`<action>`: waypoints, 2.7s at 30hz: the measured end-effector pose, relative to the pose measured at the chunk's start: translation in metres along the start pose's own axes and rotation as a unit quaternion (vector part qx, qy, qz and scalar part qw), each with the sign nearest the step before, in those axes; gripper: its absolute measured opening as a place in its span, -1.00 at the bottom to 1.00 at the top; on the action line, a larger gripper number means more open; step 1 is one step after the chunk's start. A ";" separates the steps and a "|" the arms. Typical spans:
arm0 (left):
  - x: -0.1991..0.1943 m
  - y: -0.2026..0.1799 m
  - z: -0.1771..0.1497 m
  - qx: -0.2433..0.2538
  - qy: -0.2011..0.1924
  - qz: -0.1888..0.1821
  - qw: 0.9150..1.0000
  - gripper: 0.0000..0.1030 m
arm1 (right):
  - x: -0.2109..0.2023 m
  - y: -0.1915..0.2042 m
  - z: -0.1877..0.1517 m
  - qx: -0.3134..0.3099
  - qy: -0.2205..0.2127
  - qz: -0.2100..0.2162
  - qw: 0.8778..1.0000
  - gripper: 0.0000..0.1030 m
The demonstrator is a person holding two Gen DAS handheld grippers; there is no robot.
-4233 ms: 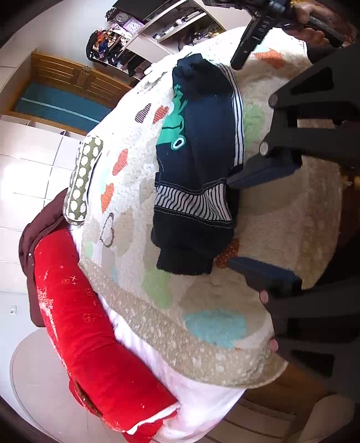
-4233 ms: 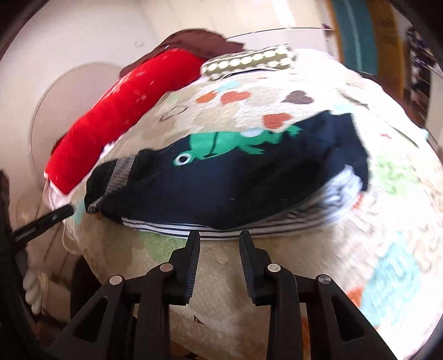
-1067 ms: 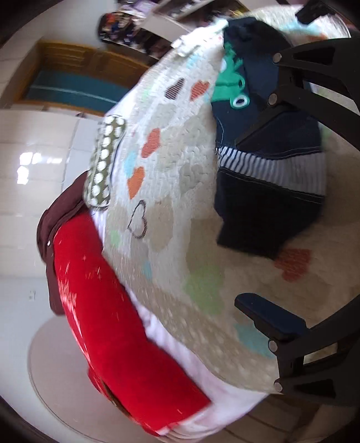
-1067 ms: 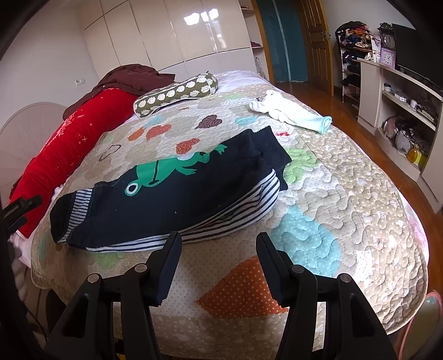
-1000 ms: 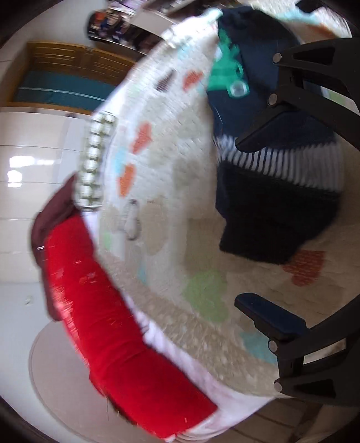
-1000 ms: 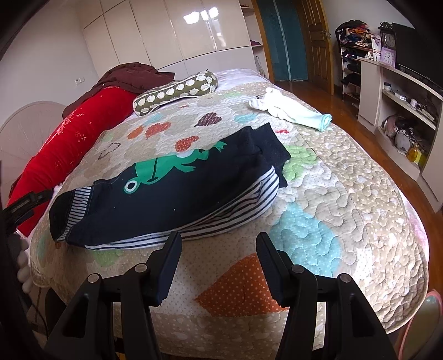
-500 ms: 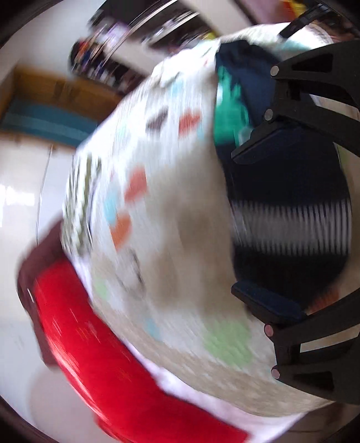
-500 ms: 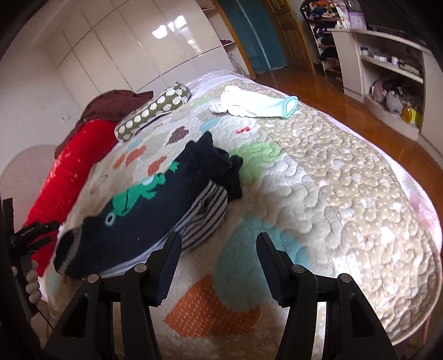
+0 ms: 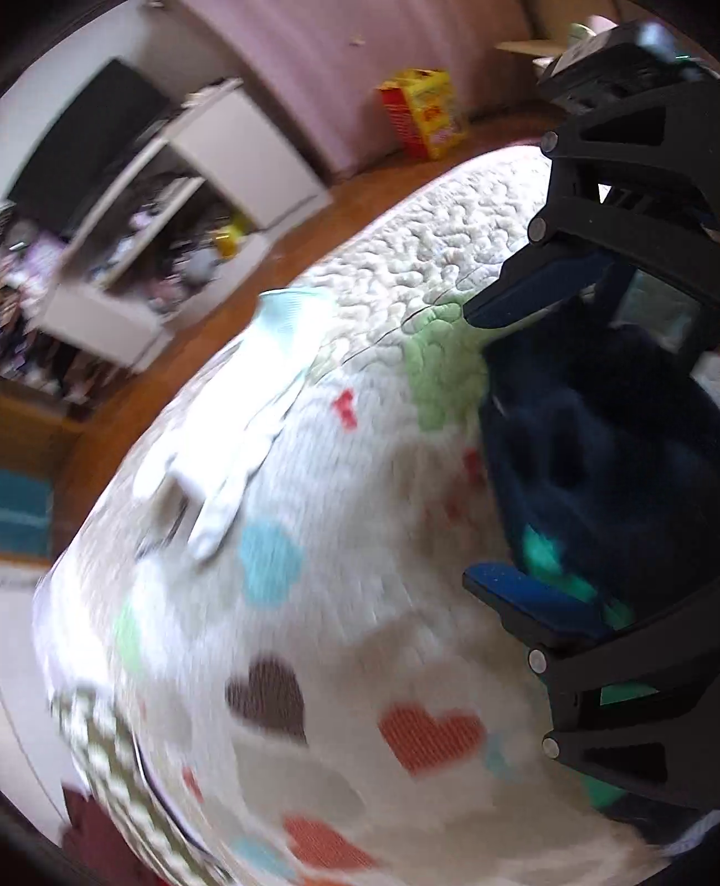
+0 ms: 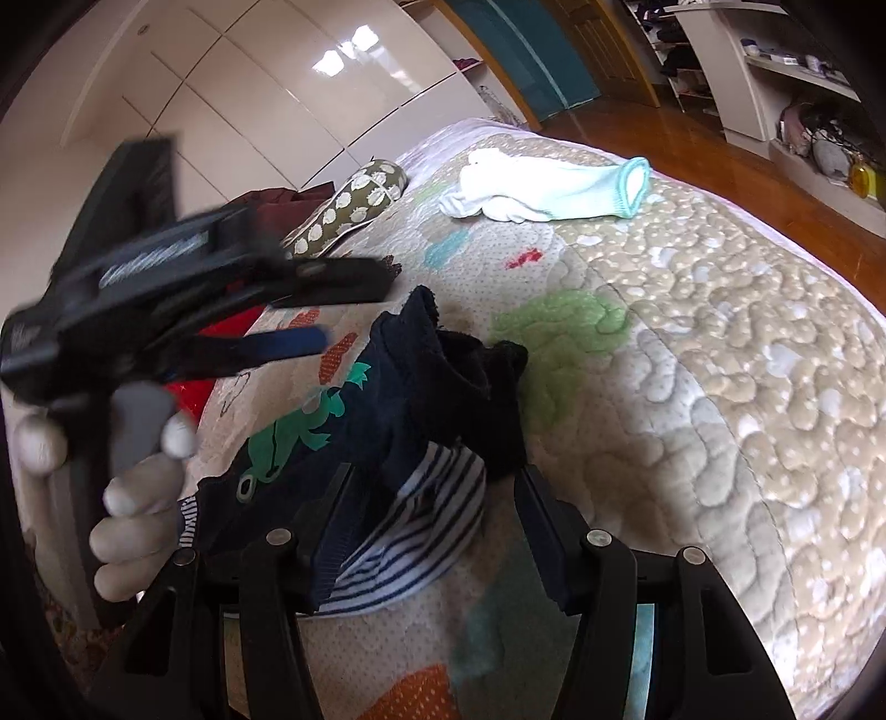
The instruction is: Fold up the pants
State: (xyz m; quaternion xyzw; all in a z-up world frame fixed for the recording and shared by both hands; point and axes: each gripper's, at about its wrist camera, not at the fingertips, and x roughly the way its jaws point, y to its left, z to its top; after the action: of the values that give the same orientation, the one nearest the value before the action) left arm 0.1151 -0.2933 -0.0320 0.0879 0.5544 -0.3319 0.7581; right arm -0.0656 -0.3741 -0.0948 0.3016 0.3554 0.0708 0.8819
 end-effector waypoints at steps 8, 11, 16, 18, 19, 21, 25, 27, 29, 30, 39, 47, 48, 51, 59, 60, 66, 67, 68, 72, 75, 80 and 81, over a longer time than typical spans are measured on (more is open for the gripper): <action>0.031 0.000 -0.004 0.006 0.059 -0.004 0.998 -0.51 | 0.023 0.008 0.008 -0.021 0.008 0.011 1.000 -0.68; -0.004 0.023 -0.012 -0.034 0.017 -0.026 0.999 -0.52 | 0.025 0.020 0.015 -0.026 0.012 0.035 0.999 -0.72; -0.067 0.079 -0.056 -0.112 -0.059 -0.020 0.992 -0.40 | 0.022 0.069 0.017 -0.077 0.010 0.078 0.994 -0.66; -0.081 0.107 -0.081 -0.154 -0.076 -0.006 0.985 -0.25 | 0.030 0.093 0.010 -0.099 0.024 0.098 0.990 -0.22; -0.090 0.121 -0.095 -0.170 -0.081 -0.002 0.982 -0.23 | 0.035 0.102 0.005 -0.108 0.036 0.107 0.988 -0.05; -0.109 0.146 -0.128 -0.202 -0.096 0.009 0.975 -0.23 | 0.050 0.120 -0.010 -0.129 0.070 0.116 0.982 0.10; -0.157 0.171 -0.194 -0.229 -0.145 0.059 0.961 -0.03 | 0.048 0.140 -0.030 -0.166 0.096 0.124 0.974 0.10; -0.175 0.180 -0.221 -0.237 -0.167 0.087 0.953 0.01 | 0.036 0.141 -0.025 -0.170 0.086 0.117 0.975 -0.02; -0.183 0.183 -0.241 -0.254 -0.177 0.106 0.945 0.01 | 0.027 0.141 -0.013 -0.167 0.069 0.090 0.979 -0.40; -0.183 0.184 -0.248 -0.261 -0.181 0.108 0.942 0.01 | 0.027 0.144 -0.009 -0.167 0.066 0.073 0.981 -0.61; -0.190 0.217 -0.309 -0.377 -0.200 0.117 0.897 0.03 | 0.112 0.161 -0.013 -0.173 0.149 0.035 0.973 -0.71; -0.163 0.255 -0.340 -0.466 -0.200 0.093 0.857 0.08 | 0.096 0.151 -0.006 -0.175 0.143 0.007 0.974 -0.66; -0.156 0.254 -0.336 -0.456 -0.196 0.096 0.863 -0.04 | 0.088 0.156 -0.005 -0.186 0.135 0.003 0.973 -0.64; -0.146 0.254 -0.335 -0.453 -0.198 0.087 0.865 -0.39 | 0.075 0.179 -0.003 -0.207 0.127 0.017 0.970 -0.26; -0.179 0.253 -0.372 -0.458 -0.234 0.041 0.857 -0.31 | 0.115 0.287 -0.029 -0.289 0.208 0.083 0.931 0.17; -0.183 0.251 -0.377 -0.455 -0.237 0.049 0.857 -0.28 | 0.123 0.299 -0.035 -0.298 0.221 0.086 0.925 0.22; -0.198 0.245 -0.396 -0.445 -0.254 0.076 0.855 -0.24 | 0.178 0.361 -0.074 -0.359 0.276 0.069 0.889 0.38; -0.198 0.246 -0.397 -0.447 -0.255 0.074 0.854 -0.24 | 0.189 0.370 -0.083 -0.369 0.292 0.062 0.880 0.38; -0.198 0.248 -0.400 -0.450 -0.254 0.070 0.853 -0.24 | 0.195 0.376 -0.091 -0.376 0.304 0.054 0.874 0.38; -0.196 0.254 -0.406 -0.460 -0.251 0.065 0.849 -0.24 | 0.229 0.387 -0.118 -0.413 0.330 -0.002 0.849 0.49; -0.197 0.255 -0.407 -0.461 -0.251 0.067 0.848 -0.23 | 0.233 0.387 -0.128 -0.447 0.309 -0.042 0.839 -0.25; -0.196 0.250 -0.403 -0.461 -0.243 0.069 0.851 -0.23 | 0.211 0.372 -0.105 -0.425 0.282 -0.023 0.860 -0.75; -0.195 0.248 -0.400 -0.459 -0.241 0.069 0.852 -0.23 | 0.201 0.367 -0.097 -0.414 0.274 -0.009 0.868 -0.77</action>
State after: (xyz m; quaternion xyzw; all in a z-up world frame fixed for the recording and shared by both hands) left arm -0.0814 0.1759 -0.0631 -0.3151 0.4365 0.0026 0.8427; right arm 0.0506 0.0370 -0.0533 -0.1255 0.5234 0.2832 0.7938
